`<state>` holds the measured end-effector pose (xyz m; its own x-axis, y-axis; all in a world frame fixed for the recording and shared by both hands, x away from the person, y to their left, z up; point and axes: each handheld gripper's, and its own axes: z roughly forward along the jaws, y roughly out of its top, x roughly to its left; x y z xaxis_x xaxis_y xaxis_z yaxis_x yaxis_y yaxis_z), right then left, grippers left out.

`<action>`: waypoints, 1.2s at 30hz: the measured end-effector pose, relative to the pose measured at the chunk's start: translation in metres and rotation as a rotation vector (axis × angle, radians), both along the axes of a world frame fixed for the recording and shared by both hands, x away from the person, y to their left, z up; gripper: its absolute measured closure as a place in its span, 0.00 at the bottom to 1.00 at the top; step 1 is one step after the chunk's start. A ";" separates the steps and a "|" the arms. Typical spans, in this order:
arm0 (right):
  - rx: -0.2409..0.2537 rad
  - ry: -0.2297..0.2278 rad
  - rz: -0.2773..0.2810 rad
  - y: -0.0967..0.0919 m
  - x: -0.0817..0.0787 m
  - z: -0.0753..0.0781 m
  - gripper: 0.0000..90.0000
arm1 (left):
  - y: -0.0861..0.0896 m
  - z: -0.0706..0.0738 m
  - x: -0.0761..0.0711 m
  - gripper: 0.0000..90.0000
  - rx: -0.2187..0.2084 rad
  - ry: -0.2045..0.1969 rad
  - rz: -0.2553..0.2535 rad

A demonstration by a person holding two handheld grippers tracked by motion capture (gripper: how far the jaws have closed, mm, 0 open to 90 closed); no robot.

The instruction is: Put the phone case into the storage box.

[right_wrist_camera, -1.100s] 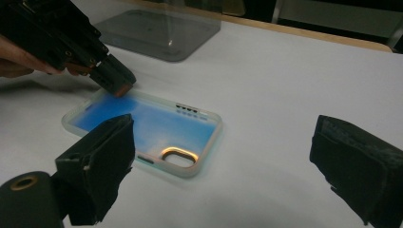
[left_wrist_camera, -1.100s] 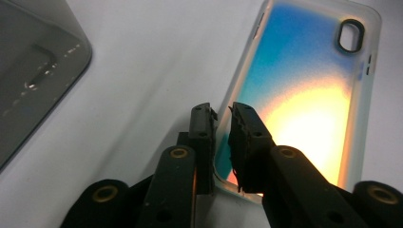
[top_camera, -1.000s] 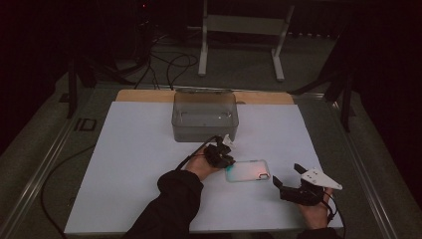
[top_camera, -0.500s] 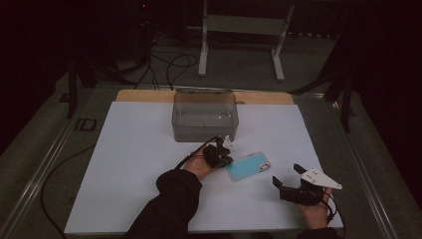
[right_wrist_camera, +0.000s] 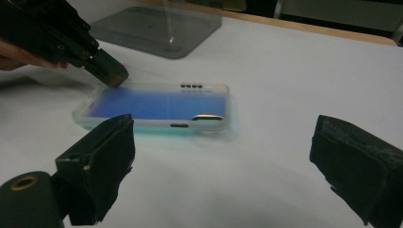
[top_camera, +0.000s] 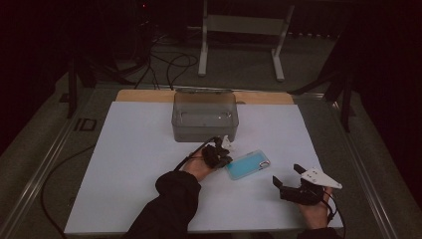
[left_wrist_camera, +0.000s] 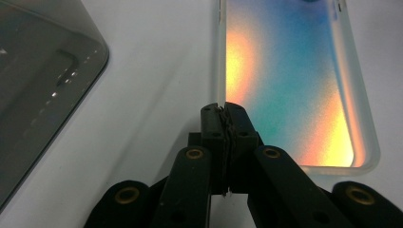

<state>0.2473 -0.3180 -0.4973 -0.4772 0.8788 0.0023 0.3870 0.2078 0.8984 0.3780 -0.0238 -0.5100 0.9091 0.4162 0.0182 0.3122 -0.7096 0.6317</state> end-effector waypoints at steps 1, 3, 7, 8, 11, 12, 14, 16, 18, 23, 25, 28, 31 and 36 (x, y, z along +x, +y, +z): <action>0.001 0.002 0.000 0.000 0.000 0.000 0.09 | 0.001 0.001 0.000 1.00 -0.002 -0.005 0.005; 0.006 0.007 0.001 0.001 0.000 0.000 0.09 | 0.004 0.004 -0.002 1.00 -0.020 -0.012 0.023; 0.015 0.011 -0.001 0.002 0.000 0.000 0.09 | 0.011 0.009 -0.005 1.00 -0.050 -0.018 0.050; 0.021 0.013 -0.001 0.003 0.000 0.001 0.09 | 0.013 0.010 -0.005 1.00 -0.059 -0.023 0.055; 0.036 0.017 0.002 0.004 0.000 0.002 0.09 | 0.018 0.016 -0.007 1.00 -0.075 -0.037 0.065; 0.043 0.021 0.005 0.004 0.000 0.002 0.09 | 0.019 0.018 -0.008 1.00 -0.079 -0.047 0.069; 0.053 0.029 0.014 0.005 0.001 0.003 0.09 | 0.022 0.022 -0.011 1.00 -0.102 -0.061 0.080; 0.068 0.034 0.020 0.007 0.001 0.004 0.09 | 0.025 0.025 -0.013 1.00 -0.109 -0.074 0.086; 0.070 0.033 0.023 0.008 0.001 0.004 0.09 | 0.027 0.027 -0.014 1.00 -0.110 -0.076 0.085; 0.118 0.054 0.023 0.013 0.002 0.008 0.09 | 0.038 0.036 -0.019 1.00 -0.134 -0.104 0.107; 0.146 0.063 0.034 0.016 0.004 0.010 0.09 | 0.041 0.038 -0.020 1.00 -0.140 -0.112 0.115; 0.157 0.063 0.046 0.020 0.004 0.015 0.09 | 0.047 0.043 -0.021 1.00 -0.141 -0.124 0.125; 0.138 0.081 0.039 0.027 0.007 0.019 0.09 | 0.051 0.047 -0.021 1.00 -0.152 -0.136 0.140; 0.163 0.094 0.059 0.036 0.013 0.023 0.09 | 0.059 0.053 -0.023 1.00 -0.160 -0.154 0.157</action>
